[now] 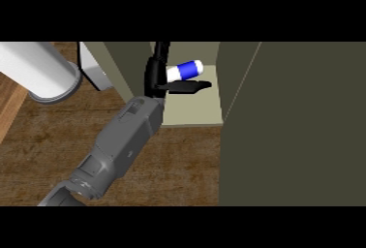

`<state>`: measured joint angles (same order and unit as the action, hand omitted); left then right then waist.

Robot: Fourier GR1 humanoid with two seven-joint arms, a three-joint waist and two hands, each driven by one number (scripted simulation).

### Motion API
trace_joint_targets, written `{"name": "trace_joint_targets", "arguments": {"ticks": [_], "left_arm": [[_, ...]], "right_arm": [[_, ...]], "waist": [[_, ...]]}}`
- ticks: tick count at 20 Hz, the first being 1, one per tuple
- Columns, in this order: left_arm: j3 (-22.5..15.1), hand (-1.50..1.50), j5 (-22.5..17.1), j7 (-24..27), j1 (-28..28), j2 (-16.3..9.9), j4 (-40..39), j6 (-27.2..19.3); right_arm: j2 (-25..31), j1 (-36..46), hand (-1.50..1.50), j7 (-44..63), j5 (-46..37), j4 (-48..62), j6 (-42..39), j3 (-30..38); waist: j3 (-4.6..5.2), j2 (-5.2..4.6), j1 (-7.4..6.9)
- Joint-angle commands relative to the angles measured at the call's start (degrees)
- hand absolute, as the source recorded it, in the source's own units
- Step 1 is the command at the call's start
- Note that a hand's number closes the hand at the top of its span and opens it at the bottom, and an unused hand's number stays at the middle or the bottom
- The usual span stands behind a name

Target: Pick up the bottled water, place it into the cabinet and close the cabinet

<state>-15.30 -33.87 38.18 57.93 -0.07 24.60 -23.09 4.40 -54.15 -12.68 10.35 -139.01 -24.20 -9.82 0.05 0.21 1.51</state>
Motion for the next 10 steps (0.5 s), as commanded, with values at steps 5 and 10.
{"name": "trace_joint_targets", "arguments": {"ticks": [5, 10], "left_arm": [[-10.12, -1.5, -4.31, -4.21, -12.59, 0.07, 19.4, 3.98], [-15.3, -1.5, -4.2, -1.76, -22.81, 0.07, 30.75, 4.29]], "right_arm": [[0.29, -0.14, -1.5, 3.47, -1.61, -6.02, 2.32, -0.48], [1.09, -0.55, -1.5, 4.5, 0.6, -8.38, 2.84, 0.22]], "waist": [[0.0, 0.45, -1.64], [0.0, 0.23, -1.63]]}}
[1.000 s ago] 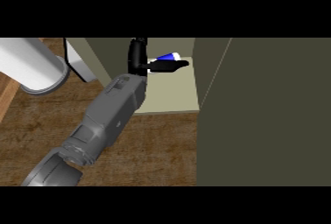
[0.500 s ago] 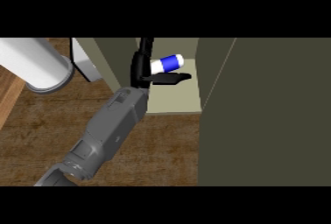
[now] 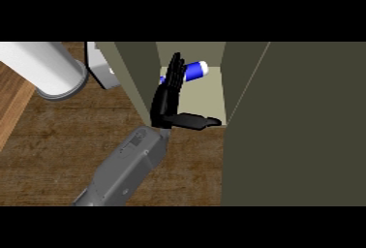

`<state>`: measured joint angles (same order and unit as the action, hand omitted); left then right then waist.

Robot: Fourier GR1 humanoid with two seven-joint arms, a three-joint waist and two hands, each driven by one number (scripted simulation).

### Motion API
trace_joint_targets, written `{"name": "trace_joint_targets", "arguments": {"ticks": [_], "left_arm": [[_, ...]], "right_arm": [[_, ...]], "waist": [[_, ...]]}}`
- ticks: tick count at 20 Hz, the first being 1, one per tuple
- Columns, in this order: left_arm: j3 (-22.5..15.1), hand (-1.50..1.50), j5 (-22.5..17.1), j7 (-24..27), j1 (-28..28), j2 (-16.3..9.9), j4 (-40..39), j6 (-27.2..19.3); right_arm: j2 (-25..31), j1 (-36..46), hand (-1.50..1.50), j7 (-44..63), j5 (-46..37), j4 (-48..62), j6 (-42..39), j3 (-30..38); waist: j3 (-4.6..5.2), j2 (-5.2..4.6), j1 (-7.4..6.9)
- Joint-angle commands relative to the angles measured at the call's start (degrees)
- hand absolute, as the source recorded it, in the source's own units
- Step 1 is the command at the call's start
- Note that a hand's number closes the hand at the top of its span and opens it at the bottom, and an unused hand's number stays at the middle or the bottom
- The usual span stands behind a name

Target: Pick up the bottled water, place it into the cabinet and close the cabinet

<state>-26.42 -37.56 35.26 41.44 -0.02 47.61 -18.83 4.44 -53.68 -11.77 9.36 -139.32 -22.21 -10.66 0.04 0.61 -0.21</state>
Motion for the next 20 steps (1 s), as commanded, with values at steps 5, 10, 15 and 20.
{"name": "trace_joint_targets", "arguments": {"ticks": [5, 10, 15, 20], "left_arm": [[-7.21, -1.5, 2.82, -1.59, -14.86, -0.82, 20.24, -0.82], [-7.26, 1.5, 1.87, -6.1, -21.36, -8.15, 30.96, 1.62], [-8.86, 1.5, 1.92, -6.48, -29.44, -12.47, 37.91, 2.35], [-6.64, -1.5, 0.96, -5.64, -37.39, -18.78, 45.55, 3.46]], "right_arm": [[2.58, -4.2, -1.5, 2.55, 2.1, -9.47, -0.13, 2.86], [5.3, -5.37, -1.5, -2.0, -4.52, -8.16, -5.15, -1.33], [11.24, -3.17, 1.5, 0.48, -7.47, -8.64, -9.04, -1.48], [14.34, -5.38, 1.5, -2.24, -12.34, -11.28, -13.58, -6.07]], "waist": [[-0.02, -0.12, -0.19], [-0.02, 0.0, 0.16], [0.01, -0.11, -0.56], [0.06, 0.2, -0.11]]}}
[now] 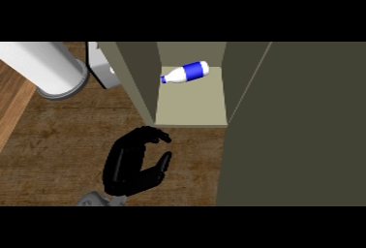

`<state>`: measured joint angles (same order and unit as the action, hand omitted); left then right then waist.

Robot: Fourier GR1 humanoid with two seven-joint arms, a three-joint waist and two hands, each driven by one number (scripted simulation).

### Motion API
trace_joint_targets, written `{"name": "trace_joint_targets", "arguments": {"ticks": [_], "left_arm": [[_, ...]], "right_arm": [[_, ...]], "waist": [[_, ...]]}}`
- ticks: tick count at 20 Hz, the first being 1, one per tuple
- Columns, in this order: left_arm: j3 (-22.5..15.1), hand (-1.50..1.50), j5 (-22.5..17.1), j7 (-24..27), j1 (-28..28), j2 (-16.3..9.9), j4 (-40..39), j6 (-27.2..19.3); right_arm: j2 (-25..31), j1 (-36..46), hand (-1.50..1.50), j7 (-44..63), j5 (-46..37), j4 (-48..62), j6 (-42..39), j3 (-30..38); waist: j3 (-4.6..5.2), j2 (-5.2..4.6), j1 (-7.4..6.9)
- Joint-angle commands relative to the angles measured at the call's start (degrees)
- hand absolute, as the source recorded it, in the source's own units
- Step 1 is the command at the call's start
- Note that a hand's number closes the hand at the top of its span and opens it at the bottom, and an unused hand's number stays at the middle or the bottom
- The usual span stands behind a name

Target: Pick up the bottled water, place it into the cabinet and close the cabinet

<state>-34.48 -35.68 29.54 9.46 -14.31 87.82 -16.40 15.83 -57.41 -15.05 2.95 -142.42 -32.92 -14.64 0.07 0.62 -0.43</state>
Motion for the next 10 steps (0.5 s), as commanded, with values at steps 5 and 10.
{"name": "trace_joint_targets", "arguments": {"ticks": [5, 10], "left_arm": [[4.87, -1.5, -2.97, 0.49, -11.32, -8.29, 11.89, 1.42], [8.68, -1.5, -7.39, 0.5, -16.22, -10.93, 15.65, 3.98]], "right_arm": [[4.1, 0.17, 1.5, 1.16, -8.89, -10.78, -3.2, -5.41], [8.59, -1.52, 1.5, 3.74, -10.44, -13.15, -6.44, -12.5]], "waist": [[0.06, 0.14, 0.19], [0.21, 0.24, 0.28]]}}
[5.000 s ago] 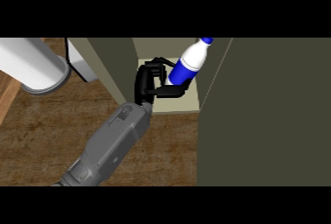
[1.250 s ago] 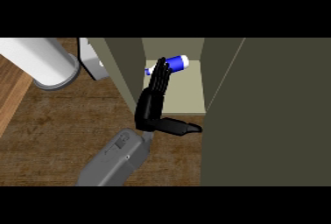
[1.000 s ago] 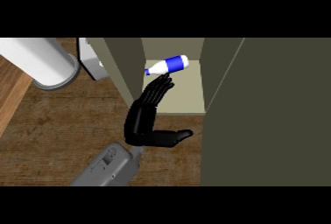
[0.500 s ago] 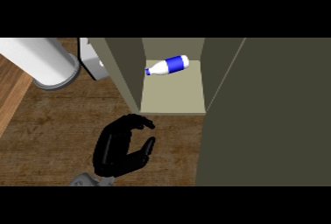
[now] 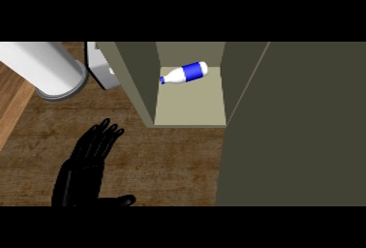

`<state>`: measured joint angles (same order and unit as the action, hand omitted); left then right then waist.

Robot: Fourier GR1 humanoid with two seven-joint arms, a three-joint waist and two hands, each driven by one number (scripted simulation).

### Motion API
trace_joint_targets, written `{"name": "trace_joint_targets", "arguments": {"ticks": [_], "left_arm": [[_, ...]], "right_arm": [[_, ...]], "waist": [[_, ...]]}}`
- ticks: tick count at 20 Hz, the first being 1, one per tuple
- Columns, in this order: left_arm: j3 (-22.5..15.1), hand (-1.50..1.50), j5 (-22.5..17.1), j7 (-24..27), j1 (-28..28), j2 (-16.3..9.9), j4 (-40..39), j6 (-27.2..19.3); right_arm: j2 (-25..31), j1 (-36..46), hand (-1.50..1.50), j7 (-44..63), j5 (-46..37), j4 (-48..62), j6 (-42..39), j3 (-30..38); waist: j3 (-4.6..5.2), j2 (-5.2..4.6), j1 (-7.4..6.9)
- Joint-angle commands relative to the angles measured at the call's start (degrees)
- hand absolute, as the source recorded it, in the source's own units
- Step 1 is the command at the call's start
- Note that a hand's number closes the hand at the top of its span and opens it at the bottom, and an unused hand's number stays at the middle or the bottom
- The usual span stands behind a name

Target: Pick up the bottled water, place it into the cabinet and close the cabinet

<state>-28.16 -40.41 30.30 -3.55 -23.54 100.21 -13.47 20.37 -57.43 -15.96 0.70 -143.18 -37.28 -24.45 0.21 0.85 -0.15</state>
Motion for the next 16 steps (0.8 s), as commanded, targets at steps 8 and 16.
{"name": "trace_joint_targets", "arguments": {"ticks": [8, 16], "left_arm": [[7.42, -1.5, -6.87, 0.17, -9.55, -7.13, 6.04, 5.62], [11.16, -1.5, -10.25, 0.3, -14.42, -10.95, 8.64, 9.82]], "right_arm": [[4.59, 7.9, 1.5, 9.99, -12.08, -10.3, -1.48, -12.45], [1.63, 8.2, 1.5, 12.02, -6.79, -6.87, 3.54, -21.76]], "waist": [[0.63, 0.36, -2.13], [0.67, -0.29, -3.12]]}}
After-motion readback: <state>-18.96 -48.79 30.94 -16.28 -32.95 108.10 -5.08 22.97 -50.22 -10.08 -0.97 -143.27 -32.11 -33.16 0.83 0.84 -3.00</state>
